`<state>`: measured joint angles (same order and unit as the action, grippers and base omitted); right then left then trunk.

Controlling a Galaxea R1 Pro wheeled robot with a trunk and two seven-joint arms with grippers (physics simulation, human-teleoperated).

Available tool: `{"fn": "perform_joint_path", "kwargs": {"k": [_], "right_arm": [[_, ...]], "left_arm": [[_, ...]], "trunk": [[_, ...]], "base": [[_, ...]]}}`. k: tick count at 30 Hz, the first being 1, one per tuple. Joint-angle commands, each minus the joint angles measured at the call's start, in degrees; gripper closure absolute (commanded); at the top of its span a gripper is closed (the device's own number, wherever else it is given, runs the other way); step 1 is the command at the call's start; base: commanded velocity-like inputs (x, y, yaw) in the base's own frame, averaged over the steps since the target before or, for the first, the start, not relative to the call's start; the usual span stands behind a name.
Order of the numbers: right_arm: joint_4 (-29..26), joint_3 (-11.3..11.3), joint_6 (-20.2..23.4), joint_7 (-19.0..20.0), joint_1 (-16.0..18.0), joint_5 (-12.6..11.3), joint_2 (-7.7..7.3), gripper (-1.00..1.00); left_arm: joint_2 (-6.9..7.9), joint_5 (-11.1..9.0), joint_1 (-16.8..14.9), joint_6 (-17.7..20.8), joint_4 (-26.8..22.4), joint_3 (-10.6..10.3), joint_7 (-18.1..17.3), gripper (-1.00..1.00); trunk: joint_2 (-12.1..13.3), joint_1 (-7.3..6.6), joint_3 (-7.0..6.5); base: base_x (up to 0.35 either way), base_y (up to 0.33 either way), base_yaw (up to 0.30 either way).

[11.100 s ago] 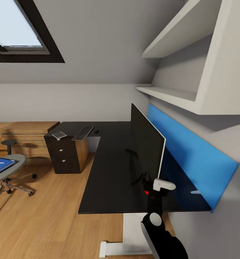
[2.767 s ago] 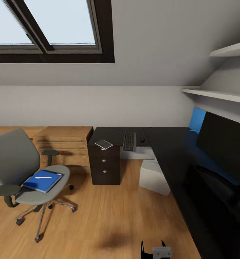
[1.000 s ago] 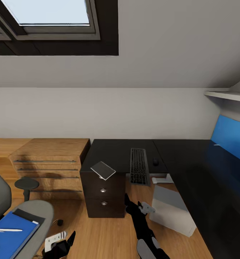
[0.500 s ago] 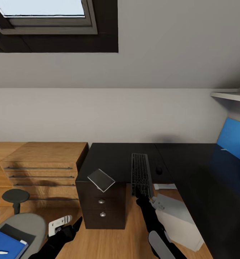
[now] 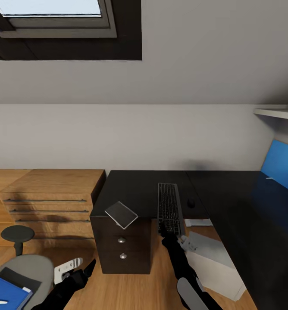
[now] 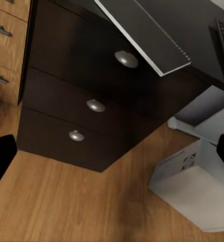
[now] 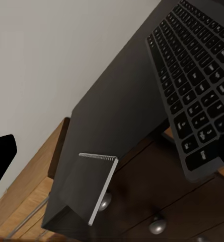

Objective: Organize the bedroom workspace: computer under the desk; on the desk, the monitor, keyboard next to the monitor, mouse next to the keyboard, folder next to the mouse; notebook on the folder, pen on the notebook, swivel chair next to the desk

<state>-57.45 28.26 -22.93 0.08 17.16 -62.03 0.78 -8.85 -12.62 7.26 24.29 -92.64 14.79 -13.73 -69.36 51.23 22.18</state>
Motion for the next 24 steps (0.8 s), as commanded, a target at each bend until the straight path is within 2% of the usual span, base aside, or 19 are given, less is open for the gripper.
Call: {"fn": "perform_joint_path", "kwargs": {"k": [1, 4, 5, 7, 10, 12, 14, 17, 24], "right_arm": [[0.1, 0.3, -0.4, 0.0, 0.1, -0.5, -0.02, -1.0], [0.3, 0.4, -0.5, 0.1, 0.1, -0.5, 0.02, -1.0], [0.4, 0.5, -0.5, 0.1, 0.1, -0.5, 0.02, -1.0], [0.6, 0.5, -0.5, 0.1, 0.1, -0.5, 0.06, -1.0], [1.7, 0.5, -0.4, -0.2, 0.1, -0.6, 0.37, -1.0], [2.0, 0.5, -0.2, -0.4, 0.1, -0.7, 0.44, -1.0], [2.2, 0.5, -0.1, -0.5, 0.1, -0.8, 0.5, -1.0], [2.3, 0.5, -0.1, -0.4, 0.1, -0.8, 0.55, -1.0], [2.7, 0.6, -0.1, -0.4, 0.1, -0.8, 1.14, -1.0]], "left_arm": [[-0.18, -0.5, 0.0, 0.6, -0.1, 0.0, -0.2, -1.0], [-0.61, -0.6, 0.0, 1.5, -0.1, -0.4, -0.2, -1.0], [-0.96, -1.0, -0.2, 5.3, -0.2, -0.8, -0.2, -1.0], [-1.13, -3.1, -0.4, 10.9, -0.1, -0.9, -0.1, -1.0], [-1.14, -5.4, -0.6, 14.8, 0.0, -0.8, -0.1, -1.0], [-0.77, -5.6, -0.6, 15.3, 0.0, -0.2, -0.1, -1.0], [-0.3, -5.7, -0.6, 15.6, 0.0, 2.3, -0.1, -1.0], [-0.14, -5.8, -0.6, 15.6, 0.0, 4.2, -0.1, -1.0], [-0.01, -5.9, -0.6, 15.6, 0.1, 5.3, 0.0, -1.0]], "trunk": [[-0.5, 0.23, 0.24], [-1.7, 0.89, 0.78], [-2.1, 1.11, 0.95], [-2.9, 1.55, 1.31], [-4.1, 2.21, 1.85], [-4.9, 2.65, 2.21], [-5.7, 3.09, 2.57], [-6.9, 3.75, 3.11], [-9.7, 5.28, 4.37]], "base": [[0.0, 0.0, 0.0], [0.0, 0.0, 0.0], [0.0, 0.0, 0.0], [0.0, 0.0, 0.0], [0.0, 0.0, 0.0], [0.0, 0.0, 0.0], [0.0, 0.0, 0.0], [0.0, 0.0, 0.0], [0.0, 0.0, 0.0]]}}
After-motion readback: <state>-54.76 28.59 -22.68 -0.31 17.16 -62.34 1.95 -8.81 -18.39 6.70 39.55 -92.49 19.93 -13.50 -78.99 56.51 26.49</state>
